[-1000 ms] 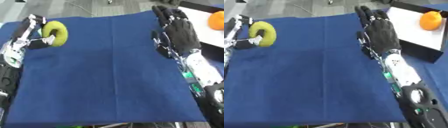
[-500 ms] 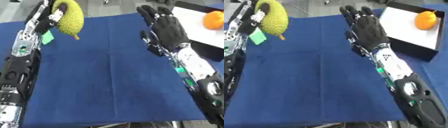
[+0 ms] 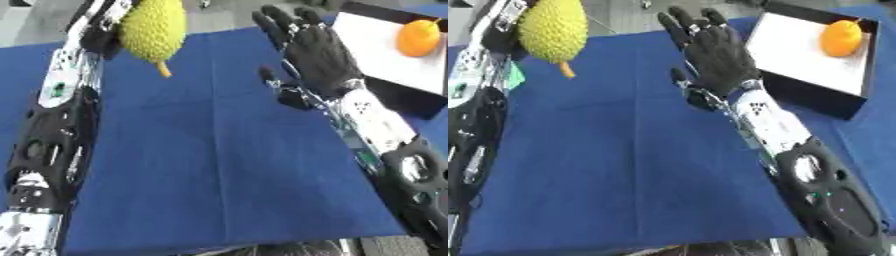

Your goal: Pick up the objects with one hand, pass them to the other hand, and then place them into the box on the other side of the table.

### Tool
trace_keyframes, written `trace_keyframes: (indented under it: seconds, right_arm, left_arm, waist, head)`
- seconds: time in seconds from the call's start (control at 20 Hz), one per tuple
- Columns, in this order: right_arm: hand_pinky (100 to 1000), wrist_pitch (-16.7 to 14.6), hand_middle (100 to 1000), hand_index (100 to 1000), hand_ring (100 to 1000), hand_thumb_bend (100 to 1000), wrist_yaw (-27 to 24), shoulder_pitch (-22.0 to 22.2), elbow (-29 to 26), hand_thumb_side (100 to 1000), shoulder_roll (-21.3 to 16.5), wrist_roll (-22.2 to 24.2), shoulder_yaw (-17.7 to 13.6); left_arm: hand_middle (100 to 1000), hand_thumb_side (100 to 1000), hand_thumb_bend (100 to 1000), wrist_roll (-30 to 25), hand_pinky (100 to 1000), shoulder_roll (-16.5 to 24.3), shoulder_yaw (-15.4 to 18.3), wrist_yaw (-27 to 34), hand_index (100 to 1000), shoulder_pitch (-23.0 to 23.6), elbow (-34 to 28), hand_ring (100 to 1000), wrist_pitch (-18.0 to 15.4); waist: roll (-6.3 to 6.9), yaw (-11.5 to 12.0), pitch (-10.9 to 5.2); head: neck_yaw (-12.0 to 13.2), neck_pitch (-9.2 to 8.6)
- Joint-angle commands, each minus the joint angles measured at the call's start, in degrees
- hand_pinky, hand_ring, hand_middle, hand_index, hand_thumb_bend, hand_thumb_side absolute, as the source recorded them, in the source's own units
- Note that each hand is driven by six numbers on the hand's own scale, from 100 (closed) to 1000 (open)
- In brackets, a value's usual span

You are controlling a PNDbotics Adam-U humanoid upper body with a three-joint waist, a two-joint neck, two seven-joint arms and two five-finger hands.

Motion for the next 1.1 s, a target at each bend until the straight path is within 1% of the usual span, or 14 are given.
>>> trace_keyframes:
  seconds: [0.05, 0.15, 0.3, 0.4, 0.65, 0.95, 1.1]
  right_arm:
    - [901, -0.79, 975, 1000, 541, 438, 2.63, -1.55, -1.51, 334, -0.45, 0.05, 0.30]
    - [918, -0.84, 993, 1000, 542, 450, 4.39, -1.93, -1.86, 375, -0.30, -0.27, 0.44]
    - [919, -0.58, 995, 1000, 547, 448, 6.25, -2.42, -2.17, 380, -0.04, -1.09, 0.70]
    - [917, -0.74, 991, 1000, 549, 449, 6.58, -2.68, -2.15, 367, 0.21, -1.51, 1.05]
    - [913, -1.85, 984, 1000, 555, 451, 5.14, -3.15, -1.77, 353, 0.56, -1.41, 1.71]
    - [908, -2.81, 978, 1000, 561, 431, 3.49, -3.58, -1.56, 348, 0.90, -0.54, 2.05]
    - [901, -3.20, 968, 1000, 557, 452, 3.06, -3.82, -1.82, 354, 1.03, -0.45, 2.19]
  left_arm:
    - [172, 494, 100, -7.11, 200, -0.47, -0.89, -3.37, 348, -1.78, 1.81, 122, -9.74]
    - [172, 478, 100, -7.11, 200, -1.31, -0.93, -5.80, 348, -1.83, 3.61, 122, -11.64]
    - [172, 465, 100, -7.11, 201, -2.43, -0.39, -8.75, 348, -1.76, 5.40, 123, -13.21]
    - [173, 463, 100, -7.11, 202, -3.31, 0.34, -10.63, 348, -1.64, 6.20, 124, -13.28]
    - [176, 477, 100, -7.11, 204, -5.71, 1.52, -12.41, 349, -1.35, 5.34, 129, -10.46]
    - [179, 491, 100, -7.11, 206, -8.25, 1.35, -12.30, 351, -1.15, 2.79, 133, -6.93]
    - [180, 491, 100, -7.11, 208, -9.30, 1.32, -12.81, 352, -0.92, 1.89, 135, -5.62]
  waist:
    - [-0.27, 0.08, -0.71]
    - [-0.40, 0.06, -0.55]
    - [-0.54, -0.01, -0.32]
    - [-0.61, -0.01, -0.16]
    - [-0.75, -0.12, 0.13]
    - [-0.89, -0.28, 0.43]
    - [-1.00, -0.42, 0.58]
  head:
    - [-0.13, -0.14]
    - [-0.17, -0.14]
    - [-0.21, -0.14]
    - [-0.27, -0.14]
    - [-0.46, -0.14]
    - [-0.36, -0.14]
    - [-0.27, -0.14]
